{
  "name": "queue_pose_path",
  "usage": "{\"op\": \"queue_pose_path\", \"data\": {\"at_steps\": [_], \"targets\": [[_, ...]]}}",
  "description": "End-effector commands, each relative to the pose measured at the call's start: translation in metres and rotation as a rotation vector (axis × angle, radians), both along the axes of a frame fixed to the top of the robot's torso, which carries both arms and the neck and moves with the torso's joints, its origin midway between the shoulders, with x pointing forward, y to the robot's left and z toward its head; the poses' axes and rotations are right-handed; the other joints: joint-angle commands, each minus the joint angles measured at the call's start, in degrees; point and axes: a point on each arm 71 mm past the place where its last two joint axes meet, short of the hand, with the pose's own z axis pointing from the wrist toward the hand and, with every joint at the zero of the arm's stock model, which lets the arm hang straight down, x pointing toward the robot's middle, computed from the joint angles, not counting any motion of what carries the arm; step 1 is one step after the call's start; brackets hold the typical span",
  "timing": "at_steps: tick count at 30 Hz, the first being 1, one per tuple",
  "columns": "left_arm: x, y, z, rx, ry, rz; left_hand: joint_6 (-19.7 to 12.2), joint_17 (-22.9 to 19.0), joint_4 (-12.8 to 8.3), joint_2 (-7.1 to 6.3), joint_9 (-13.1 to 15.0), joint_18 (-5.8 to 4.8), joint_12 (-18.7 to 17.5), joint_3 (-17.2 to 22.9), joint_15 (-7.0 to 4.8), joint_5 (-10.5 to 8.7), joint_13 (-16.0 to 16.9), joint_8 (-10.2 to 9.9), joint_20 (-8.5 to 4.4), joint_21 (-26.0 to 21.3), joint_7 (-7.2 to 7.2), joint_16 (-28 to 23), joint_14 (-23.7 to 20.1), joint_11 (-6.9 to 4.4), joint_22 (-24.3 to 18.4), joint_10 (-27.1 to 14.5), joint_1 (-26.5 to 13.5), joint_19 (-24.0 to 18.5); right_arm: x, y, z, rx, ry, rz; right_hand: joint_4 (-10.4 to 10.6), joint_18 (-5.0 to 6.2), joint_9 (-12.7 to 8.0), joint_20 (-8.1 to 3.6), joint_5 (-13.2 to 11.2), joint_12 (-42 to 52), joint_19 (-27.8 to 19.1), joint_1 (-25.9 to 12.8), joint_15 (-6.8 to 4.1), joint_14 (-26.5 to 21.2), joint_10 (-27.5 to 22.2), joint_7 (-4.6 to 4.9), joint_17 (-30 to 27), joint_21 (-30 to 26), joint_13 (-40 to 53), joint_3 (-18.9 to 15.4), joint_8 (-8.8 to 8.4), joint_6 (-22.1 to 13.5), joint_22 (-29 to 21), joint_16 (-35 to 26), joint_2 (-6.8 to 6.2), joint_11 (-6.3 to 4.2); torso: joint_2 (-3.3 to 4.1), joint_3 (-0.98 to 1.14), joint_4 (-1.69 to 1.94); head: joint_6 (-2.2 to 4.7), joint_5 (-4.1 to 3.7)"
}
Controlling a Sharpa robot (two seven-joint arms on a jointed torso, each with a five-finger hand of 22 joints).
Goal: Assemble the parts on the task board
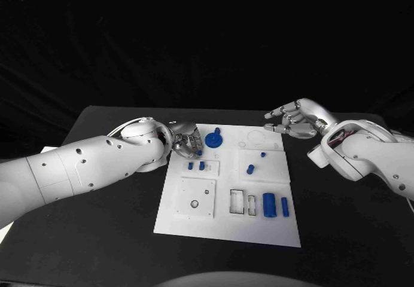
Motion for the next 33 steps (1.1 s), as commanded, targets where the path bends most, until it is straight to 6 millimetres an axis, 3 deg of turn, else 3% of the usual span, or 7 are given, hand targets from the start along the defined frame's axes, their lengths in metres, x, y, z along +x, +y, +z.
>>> {"op": "queue_pose_path", "data": {"at_steps": [1,9,16,19,23,31,33], "targets": [[-0.001,0.002,0.001,-0.001,-0.005,0.001,-0.67,-0.10,-0.08,-0.25,-0.02,-0.03,-0.20,-0.44,0.28,0.19,-0.09,-0.43,0.37,-0.39,-0.08,-0.29,2.32,0.02,-0.22,-0.61,-0.36,1.55,0.000,-0.001,-0.003,-0.022,0.030,0.005,-0.02,1.02,0.05,-0.11,-0.47,-5.95,-0.44,0.47,0.07,3.13,-2.69,0.06,3.24,-0.68,-4.52,-0.28,0.01,-0.40,-0.64,-0.60,0.24,-0.18,0.01,-0.03,-0.02,0.00,-0.03],[-0.002,0.023,0.006,-0.103,0.005,0.021,-1.71,-0.67,-0.14,-0.37,0.06,0.43,-0.70,-1.23,0.27,0.20,-0.23,-0.81,0.42,-2.41,-0.60,-0.48,2.20,0.02,-2.17,-2.27,-0.23,1.10,0.001,-0.005,-0.010,-0.150,0.073,0.018,-1.69,1.55,0.28,-0.34,-5.05,-28.98,-0.85,5.22,0.14,2.81,-7.60,0.38,0.30,-3.12,-24.42,3.55,0.42,2.07,-3.95,-3.53,-0.32,-0.07,-0.02,0.00,0.04,-0.01,-0.28],[0.000,0.050,0.022,-0.593,0.080,0.140,1.53,-1.60,0.31,1.05,0.55,1.25,1.55,-0.86,0.28,0.47,0.61,0.77,0.52,-6.50,0.07,-1.03,1.77,-0.03,-5.99,0.41,-0.14,-0.05,-0.003,0.000,-0.012,-0.370,0.002,0.050,-4.26,1.30,0.54,0.07,-6.93,-40.44,0.13,9.23,0.42,3.17,-7.96,-0.14,0.23,-2.31,-37.12,10.21,0.89,5.88,-2.74,-3.38,-1.77,0.75,0.00,-0.01,0.09,0.40,-0.68],[-0.001,0.062,0.028,-0.920,0.156,0.239,2.46,-14.30,0.59,2.46,0.45,3.49,2.22,-0.26,0.72,0.60,0.75,1.31,0.98,-18.91,0.26,-8.02,-3.59,0.39,-17.27,-1.09,0.01,-5.25,-0.006,0.006,-0.012,-0.484,-0.053,0.065,-4.73,1.25,0.47,0.15,-6.97,-42.74,0.26,8.90,0.48,3.17,-6.37,-0.26,0.08,-2.13,-40.88,12.59,0.60,6.72,-2.48,-3.38,-2.79,0.71,0.01,-0.01,0.03,0.78,-1.27],[-0.005,0.070,0.030,-1.153,0.208,0.324,2.49,-22.72,1.34,2.80,0.32,5.41,3.75,-1.53,1.11,0.60,1.17,1.61,1.33,-29.61,0.42,-12.88,-8.06,0.50,-26.63,-1.99,-1.32,-10.00,-0.011,0.014,-0.012,-0.610,-0.115,0.071,-4.82,1.32,0.24,0.27,-7.22,-44.70,0.18,7.97,0.64,3.14,-6.22,-0.19,-0.24,-2.35,-43.67,14.02,-0.08,6.46,-2.90,-3.53,-4.11,0.80,-0.04,-0.12,0.24,1.32,-2.72],[-0.014,0.074,0.029,-1.344,0.283,0.381,2.27,-26.36,1.50,3.28,0.26,6.03,5.78,-3.14,1.10,0.59,1.80,1.85,1.46,-34.20,0.44,-14.80,-10.27,0.47,-30.49,-2.33,-1.59,-11.72,-0.018,0.026,-0.012,-0.748,-0.163,0.090,-4.82,1.48,0.17,0.60,-8.29,-46.79,-0.02,6.88,0.84,3.02,-6.16,-0.30,-1.08,-2.91,-47.27,15.77,-0.19,6.90,-3.82,-4.01,-5.57,1.08,-0.03,-0.28,0.17,1.71,-3.78],[-0.016,0.074,0.029,-1.366,0.294,0.386,2.25,-26.47,1.48,3.37,0.26,6.04,5.95,-3.22,1.09,0.59,1.85,1.87,1.46,-34.31,0.44,-14.83,-10.35,0.46,-30.56,-2.33,-1.54,-11.74,-0.019,0.029,-0.012,-0.769,-0.165,0.098,-4.87,1.49,0.14,0.65,-8.62,-47.12,-0.02,6.78,0.86,3.00,-6.18,-0.31,-1.18,-2.94,-47.94,16.16,-0.22,6.90,-3.86,-4.05,-5.76,1.13,0.01,-0.18,0.13,1.75,-3.82]]}}
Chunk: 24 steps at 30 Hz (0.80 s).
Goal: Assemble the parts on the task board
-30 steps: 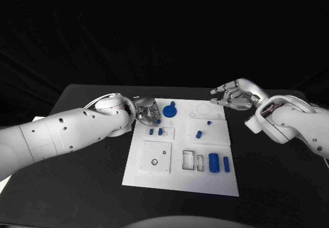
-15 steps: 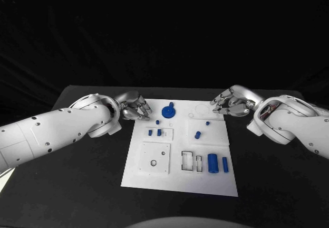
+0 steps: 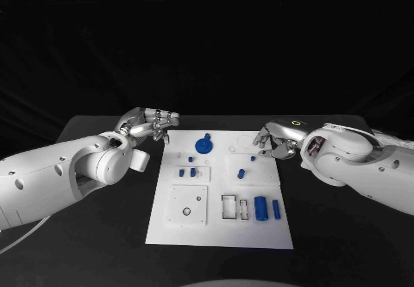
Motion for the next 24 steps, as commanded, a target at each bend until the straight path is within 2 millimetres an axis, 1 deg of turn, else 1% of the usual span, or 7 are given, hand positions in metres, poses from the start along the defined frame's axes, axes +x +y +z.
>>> {"op": "queue_pose_path", "data": {"at_steps": [1,3,5,6,10,20,24], "targets": [[-0.002,0.003,0.002,-0.191,0.038,0.066,0.05,-0.11,-0.02,0.43,-0.06,1.11,0.26,-0.34,0.12,0.36,0.08,0.29,0.05,-0.30,0.13,-0.20,-0.49,0.12,-0.08,-0.39,-0.27,-0.49,-0.001,0.003,-0.003,-0.157,-0.029,-0.005,-0.05,0.59,-0.08,0.48,-0.73,-0.52,-0.05,-0.22,0.46,2.99,0.17,-0.05,-0.13,-0.39,-0.93,0.65,-0.34,0.15,-0.12,-0.37,-0.73,0.44,0.05,0.00,-0.07,0.14,-0.21],[-0.004,0.002,0.003,-0.205,0.044,0.065,0.03,-0.24,-0.05,0.50,-0.06,1.12,0.47,-0.45,0.11,0.36,0.15,0.31,0.05,-0.41,0.14,-0.24,-0.57,0.10,-0.16,-0.37,-0.25,-0.49,-0.002,0.006,-0.004,-0.176,-0.027,0.001,-0.15,0.61,-0.10,0.52,-1.86,-0.81,-0.07,-0.27,0.46,2.97,0.19,-0.08,-0.27,-0.47,-1.79,1.28,-0.35,0.20,-0.22,-0.43,-0.89,0.44,0.08,0.05,-0.03,0.05,-0.29],[-0.006,0.001,0.003,-0.215,0.048,0.063,0.05,-0.41,-0.09,0.58,-0.05,1.12,0.69,-0.53,0.09,0.36,0.22,0.36,0.04,-0.51,0.13,-0.30,-0.65,0.07,-0.24,-0.33,-0.18,-0.49,-0.003,0.009,-0.005,-0.192,-0.023,0.006,-0.21,0.63,-0.11,0.54,-2.38,-0.94,-0.11,-0.33,0.47,2.94,0.19,-0.09,-0.41,-0.56,-2.42,1.77,-0.34,0.26,-0.35,-0.50,-1.00,0.46,0.09,-0.02,0.01,0.04,-0.37],[-0.007,0.001,0.003,-0.219,0.049,0.061,0.05,-0.41,-0.09,0.58,-0.05,1.12,0.69,-0.53,0.09,0.36,0.22,0.36,0.04,-0.51,0.13,-0.30,-0.65,0.07,-0.24,-0.33,-0.18,-0.49,-0.003,0.010,-0.006,-0.198,-0.021,0.009,-0.25,0.63,-0.10,0.55,-2.50,-0.99,-0.12,-0.34,0.47,2.92,0.16,-0.11,-0.50,-0.59,-2.68,1.98,-0.32,0.33,-0.38,-0.56,-1.03,0.45,0.04,0.00,0.05,0.01,-0.43],[-0.009,-0.001,0.003,-0.229,0.054,0.056,0.05,-0.60,-0.13,0.61,-0.05,1.12,0.87,-0.62,0.08,0.35,0.27,0.39,0.03,-0.60,0.13,-0.36,-0.74,0.06,-0.31,-0.35,-0.14,-0.48,-0.004,0.014,-0.008,-0.214,-0.015,0.020,-0.33,0.66,-0.08,0.53,-2.60,-1.04,-0.16,-0.35,0.43,2.90,0.17,-0.16,-0.59,-0.68,-3.25,2.49,-0.25,0.57,-0.50,-0.60,-1.05,0.42,0.01,-0.02,0.04,-0.08,-0.33],[-0.011,-0.002,0.004,-0.235,0.058,0.054,-0.14,-0.82,-0.27,0.57,-0.08,1.12,1.19,-0.89,0.09,0.36,0.37,0.36,0.02,-0.82,0.22,-0.41,-0.86,0.11,-0.49,-0.61,-0.06,-0.45,-0.006,0.028,-0.014,-0.228,0.000,0.052,-0.56,0.68,-0.03,0.33,-2.65,-1.10,-0.13,-0.43,0.12,2.90,0.41,-0.37,-0.73,-0.74,-4.80,3.97,-0.22,1.18,-0.54,-0.62,-1.03,0.26,0.05,0.09,0.01,-0.17,-0.19],[-0.012,0.000,0.004,-0.233,0.060,0.057,-0.42,-1.00,-0.33,0.55,-0.12,1.10,1.47,-1.17,0.15,0.35,0.44,0.29,0.05,-1.01,0.40,-0.42,-0.94,0.23,-0.65,-0.94,-0.06,-0.39,-0.007,0.032,-0.019,-0.245,0.019,0.061,-0.71,0.72,-0.04,-0.60,-3.33,-1.14,-0.09,-0.78,-1.04,2.93,0.29,-0.91,-0.90,-0.82,-6.23,5.11,-0.28,1.55,-0.60,-0.68,-1.12,-0.11,0.02,0.12,0.02,-0.20,-0.13]]}}
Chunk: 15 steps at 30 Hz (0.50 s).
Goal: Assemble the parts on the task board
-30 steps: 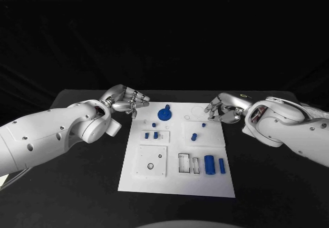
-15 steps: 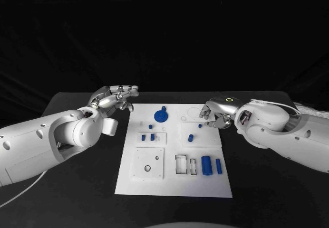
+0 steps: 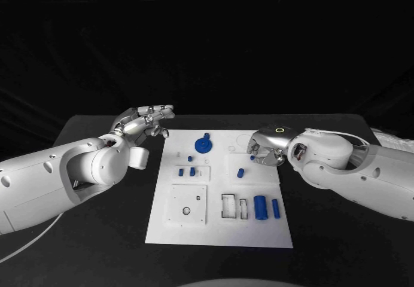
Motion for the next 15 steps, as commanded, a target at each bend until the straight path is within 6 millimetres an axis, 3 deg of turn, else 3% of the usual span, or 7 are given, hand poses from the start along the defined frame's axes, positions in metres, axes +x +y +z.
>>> {"op": "queue_pose_path", "data": {"at_steps": [1,7,15], "targets": [[-0.0004,0.0000,0.0012,-0.018,-0.006,0.007,-0.22,-0.11,0.09,0.55,-0.06,1.11,0.25,-0.42,0.03,0.36,0.07,0.29,0.05,-0.24,0.21,-0.21,-0.30,0.04,-0.11,-0.38,-0.06,-0.38,-0.0002,0.0017,-0.0058,-0.060,0.019,0.003,-0.04,0.72,0.01,-0.75,-0.54,-0.24,0.00,-0.32,-0.73,3.00,0.07,-0.29,-0.15,-0.33,-0.75,0.63,-0.28,0.38,-0.09,-0.27,-0.61,-0.35,-0.03,0.05,0.01,-0.03,0.07],[-0.0010,-0.0005,0.0009,-0.016,0.000,0.005,-0.29,0.06,0.02,0.74,-0.02,1.08,0.59,-0.63,0.13,0.37,0.16,0.41,0.11,-0.40,0.52,0.01,-0.20,0.20,-0.26,-0.73,0.03,-0.25,0.0006,0.0052,-0.0096,-0.077,0.025,0.010,-0.06,0.64,0.10,-0.95,-0.98,-0.17,0.08,-0.54,-0.75,3.02,0.25,-0.44,-0.32,-0.32,-1.62,1.38,-0.12,1.02,-0.03,-0.35,-0.31,-0.50,0.01,0.01,-0.05,-0.17,0.22],[-0.0020,-0.0020,0.0006,-0.016,0.009,-0.004,-0.30,0.05,-0.07,0.83,0.01,1.07,0.85,-0.78,0.21,0.36,0.23,0.56,0.16,-0.49,0.71,0.10,-0.16,0.33,-0.36,-0.92,0.13,-0.13,0.0015,0.0080,-0.0131,-0.092,0.018,0.016,-0.76,0.56,0.22,0.18,-2.87,-0.18,0.09,-0.70,0.76,3.00,0.04,0.09,-0.55,-0.46,-3.69,3.24,-0.09,2.40,-0.19,-0.35,-0.08,0.18,0.06,0.09,-0.03,-0.35,0.27]]}}
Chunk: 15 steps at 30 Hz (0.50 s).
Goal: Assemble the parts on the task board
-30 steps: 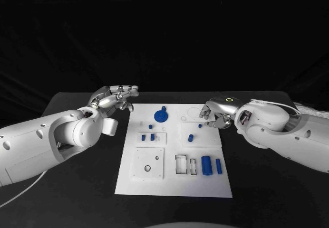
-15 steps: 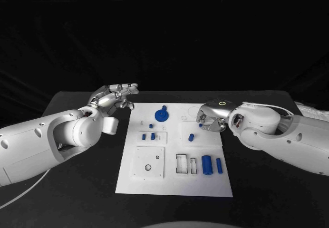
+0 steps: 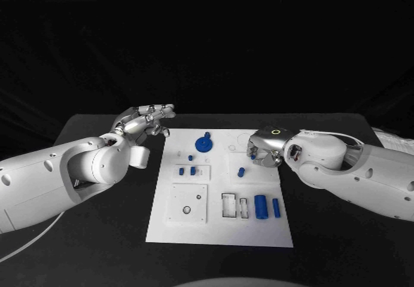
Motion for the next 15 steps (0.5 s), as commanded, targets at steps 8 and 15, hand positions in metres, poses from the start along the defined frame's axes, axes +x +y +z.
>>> {"op": "queue_pose_path", "data": {"at_steps": [8,15], "targets": [[-0.0015,-0.0017,0.0004,-0.007,0.008,-0.006,-0.14,-0.08,-0.06,0.60,0.00,1.07,0.47,-0.61,0.28,0.37,0.14,0.34,0.20,-0.26,0.50,0.13,-0.16,0.02,-0.19,-0.75,-0.13,-0.05,-0.0025,0.0038,-0.0087,-0.050,0.004,0.018,-1.00,0.62,0.28,0.66,-0.55,0.52,0.21,0.22,0.35,3.03,2.05,-0.19,0.01,-0.08,-1.00,2.47,0.28,2.02,0.20,-0.14,1.26,0.13,0.04,0.05,-0.03,-0.28,0.03],[-0.0017,-0.0017,0.0001,-0.005,0.012,-0.006,-0.34,-0.17,-0.11,0.67,-0.01,1.06,0.64,-0.73,0.34,0.38,0.17,0.37,0.25,-0.35,0.57,0.16,-0.18,0.09,-0.28,-1.02,-0.07,0.02,-0.0036,0.0057,-0.0118,-0.062,-0.014,0.021,-3.07,0.54,0.59,0.02,-0.88,1.06,0.48,1.84,-0.31,3.11,5.28,-0.33,0.48,0.40,-1.07,5.02,0.56,3.38,0.87,0.35,2.99,-0.55,0.04,0.09,0.03,-0.57,-0.04]]}}
